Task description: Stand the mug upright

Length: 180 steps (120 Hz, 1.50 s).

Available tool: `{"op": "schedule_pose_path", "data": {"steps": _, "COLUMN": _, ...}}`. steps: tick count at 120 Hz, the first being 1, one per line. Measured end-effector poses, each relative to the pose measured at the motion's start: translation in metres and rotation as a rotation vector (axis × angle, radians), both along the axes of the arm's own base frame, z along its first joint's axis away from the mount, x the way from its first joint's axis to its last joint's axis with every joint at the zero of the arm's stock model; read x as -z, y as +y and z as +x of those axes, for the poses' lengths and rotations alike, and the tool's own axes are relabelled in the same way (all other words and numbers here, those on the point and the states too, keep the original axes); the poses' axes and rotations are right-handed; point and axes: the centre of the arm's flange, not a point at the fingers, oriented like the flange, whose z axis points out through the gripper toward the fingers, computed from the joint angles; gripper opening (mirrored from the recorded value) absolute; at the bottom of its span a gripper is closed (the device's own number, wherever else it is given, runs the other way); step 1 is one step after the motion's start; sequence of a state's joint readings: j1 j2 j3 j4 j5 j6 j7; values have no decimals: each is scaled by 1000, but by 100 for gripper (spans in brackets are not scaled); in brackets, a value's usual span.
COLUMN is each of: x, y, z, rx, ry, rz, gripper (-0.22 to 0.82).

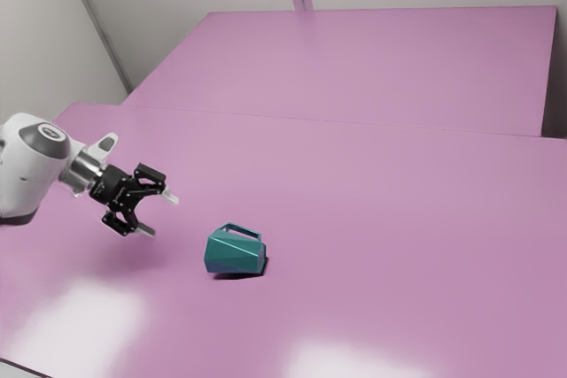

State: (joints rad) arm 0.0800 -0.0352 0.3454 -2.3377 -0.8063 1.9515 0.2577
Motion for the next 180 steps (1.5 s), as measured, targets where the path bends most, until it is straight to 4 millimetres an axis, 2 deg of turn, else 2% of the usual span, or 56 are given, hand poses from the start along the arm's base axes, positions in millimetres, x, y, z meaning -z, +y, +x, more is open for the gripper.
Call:
{"op": "schedule_pose_path", "data": {"steps": 19, "x": 38, "y": -13, "z": 9, "rx": -4, "ry": -46, "rz": -38, "gripper": 59}}
{"op": "schedule_pose_path", "data": {"steps": 31, "x": 53, "y": -38, "z": 19, "rx": 32, "ry": -79, "rz": -62, "gripper": 59}}
{"op": "schedule_pose_path", "data": {"steps": 42, "x": 58, "y": -59, "z": 23, "rx": 64, "ry": -112, "rz": -84, "gripper": 58}}
{"op": "schedule_pose_path", "data": {"steps": 61, "x": 68, "y": -67, "z": 14, "rx": 45, "ry": -151, "rz": -130, "gripper": 59}}
{"op": "schedule_pose_path", "data": {"steps": 82, "x": 73, "y": -95, "z": 13, "rx": 69, "ry": -188, "rz": -176, "gripper": 59}}
{"op": "schedule_pose_path", "data": {"steps": 92, "x": 74, "y": -102, "z": 12, "rx": 79, "ry": -203, "rz": -184, "gripper": 58}}
{"op": "schedule_pose_path", "data": {"steps": 101, "x": 74, "y": -102, "z": 12, "rx": 83, "ry": -218, "rz": -185, "gripper": 48}}
{"op": "schedule_pose_path", "data": {"steps": 118, "x": 74, "y": -101, "z": 12, "rx": 92, "ry": -239, "rz": -184, "gripper": 13}}
{"op": "schedule_pose_path", "data": {"steps": 131, "x": 75, "y": -106, "z": 11, "rx": 107, "ry": -247, "rz": -184, "gripper": -1}}
{"op": "schedule_pose_path", "data": {"steps": 153, "x": 75, "y": -108, "z": 7, "rx": 113, "ry": -259, "rz": -186, "gripper": -11}}
{"op": "schedule_pose_path", "data": {"steps": 180, "x": 38, "y": -114, "z": 11, "rx": 147, "ry": -342, "rz": -187, "gripper": -16}}
